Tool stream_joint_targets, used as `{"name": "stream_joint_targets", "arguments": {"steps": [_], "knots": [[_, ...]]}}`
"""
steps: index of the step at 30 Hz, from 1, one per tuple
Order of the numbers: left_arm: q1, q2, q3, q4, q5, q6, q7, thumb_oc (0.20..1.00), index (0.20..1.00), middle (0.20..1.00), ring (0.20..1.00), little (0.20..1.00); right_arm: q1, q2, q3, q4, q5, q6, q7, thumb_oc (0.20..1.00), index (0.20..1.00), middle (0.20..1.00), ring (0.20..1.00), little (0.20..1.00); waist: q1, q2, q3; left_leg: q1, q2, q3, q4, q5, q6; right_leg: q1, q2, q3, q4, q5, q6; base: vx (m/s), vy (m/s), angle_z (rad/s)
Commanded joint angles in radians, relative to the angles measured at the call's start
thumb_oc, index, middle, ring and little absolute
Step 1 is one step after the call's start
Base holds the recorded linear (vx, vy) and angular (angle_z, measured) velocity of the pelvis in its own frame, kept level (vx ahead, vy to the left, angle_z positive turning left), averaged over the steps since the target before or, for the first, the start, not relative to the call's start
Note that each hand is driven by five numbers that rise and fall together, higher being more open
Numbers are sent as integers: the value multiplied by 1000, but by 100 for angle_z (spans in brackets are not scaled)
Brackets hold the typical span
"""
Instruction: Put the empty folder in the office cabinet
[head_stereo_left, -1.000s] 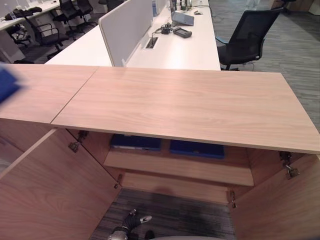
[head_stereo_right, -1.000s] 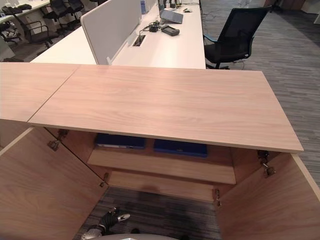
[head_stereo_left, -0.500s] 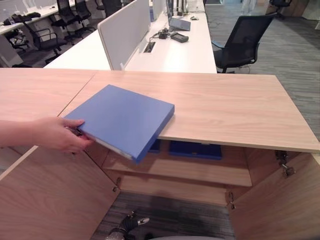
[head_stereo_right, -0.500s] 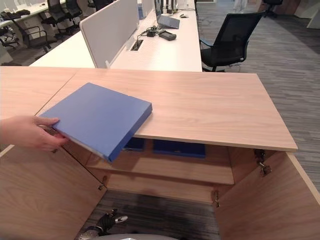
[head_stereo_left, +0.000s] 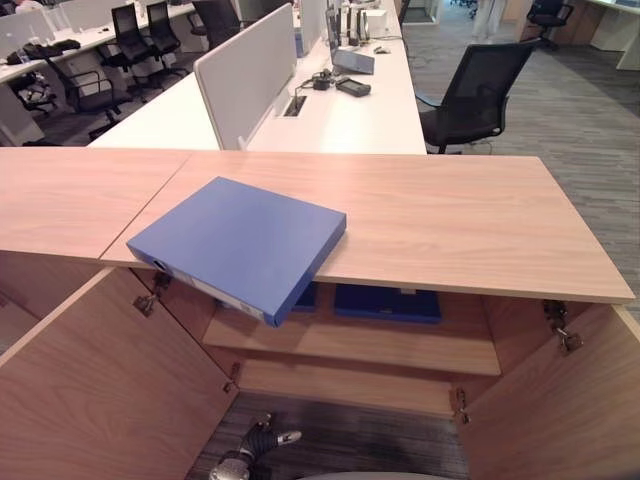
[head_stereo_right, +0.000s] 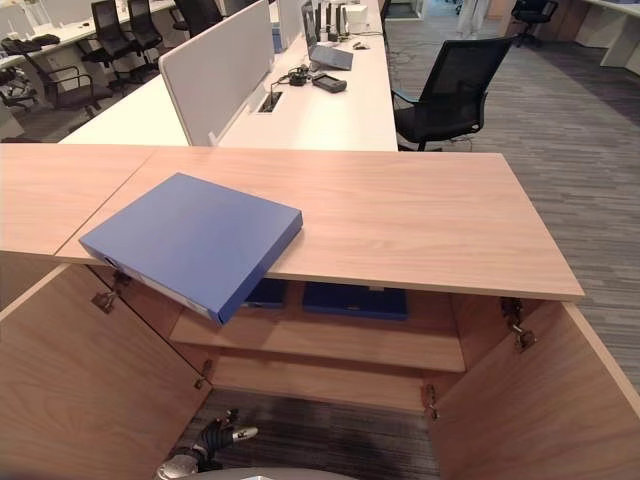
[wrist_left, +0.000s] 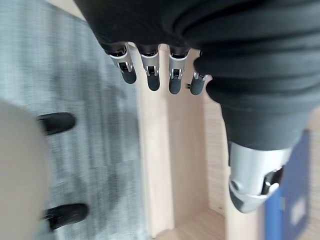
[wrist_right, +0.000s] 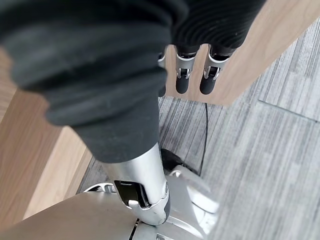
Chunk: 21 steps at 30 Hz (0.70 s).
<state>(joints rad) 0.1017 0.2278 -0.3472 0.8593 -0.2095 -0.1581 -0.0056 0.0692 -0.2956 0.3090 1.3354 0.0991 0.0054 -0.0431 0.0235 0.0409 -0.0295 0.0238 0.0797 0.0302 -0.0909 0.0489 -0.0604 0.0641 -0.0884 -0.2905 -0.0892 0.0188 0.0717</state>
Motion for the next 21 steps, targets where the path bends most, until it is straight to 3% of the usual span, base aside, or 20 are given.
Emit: {"name": "stream_joint_targets", "arguments": {"steps": [1,4,5,9,16,21], "knots": [[-15,48,71,-58,13,-55,29,1000,1000,1000,1000,1000,-75,91,-1,13,23,-39,22,1000,1000,1000,1000,1000,20,-59,24,-20,-37,-15,4,-41,17,-27,-19,57,2,8,50,0,0,0],[75,97,167,-226,86,-69,75,1000,1000,1000,1000,1000,-69,80,-18,7,11,-39,27,1000,1000,1000,1000,1000,34,-65,26,-26,-36,-20,4,-38,16,-29,-18,53,2,9,51,0,0,0],[124,101,242,-251,128,-79,121,1000,1000,1000,1000,1000,-70,73,-29,13,1,-38,27,1000,1000,1000,1000,1000,44,-70,23,-30,-35,-21,4,-37,14,-31,-18,53,2,8,51,0,0,0],[179,94,368,-255,133,-86,188,1000,1000,1000,1000,1000,-81,63,-29,34,-9,-27,38,1000,1000,1000,1000,1000,54,-79,18,-40,-32,-23,4,-34,12,-37,-16,50,2,6,49,0,0,0],[162,190,584,-378,242,-103,382,1000,1000,1000,1000,1000,-91,60,-3,16,-39,-29,32,1000,1000,1000,1000,1000,69,-90,15,-71,-21,-30,4,-26,-4,-62,-11,44,2,9,46,1,-31,3],[133,173,716,-483,227,-95,494,1000,1000,1000,1000,1000,-85,72,5,-4,-53,-30,18,1000,1000,1000,1000,1000,65,-92,6,-88,-16,-31,4,-23,-11,-77,-7,40,2,8,44,3,-23,1]]}}
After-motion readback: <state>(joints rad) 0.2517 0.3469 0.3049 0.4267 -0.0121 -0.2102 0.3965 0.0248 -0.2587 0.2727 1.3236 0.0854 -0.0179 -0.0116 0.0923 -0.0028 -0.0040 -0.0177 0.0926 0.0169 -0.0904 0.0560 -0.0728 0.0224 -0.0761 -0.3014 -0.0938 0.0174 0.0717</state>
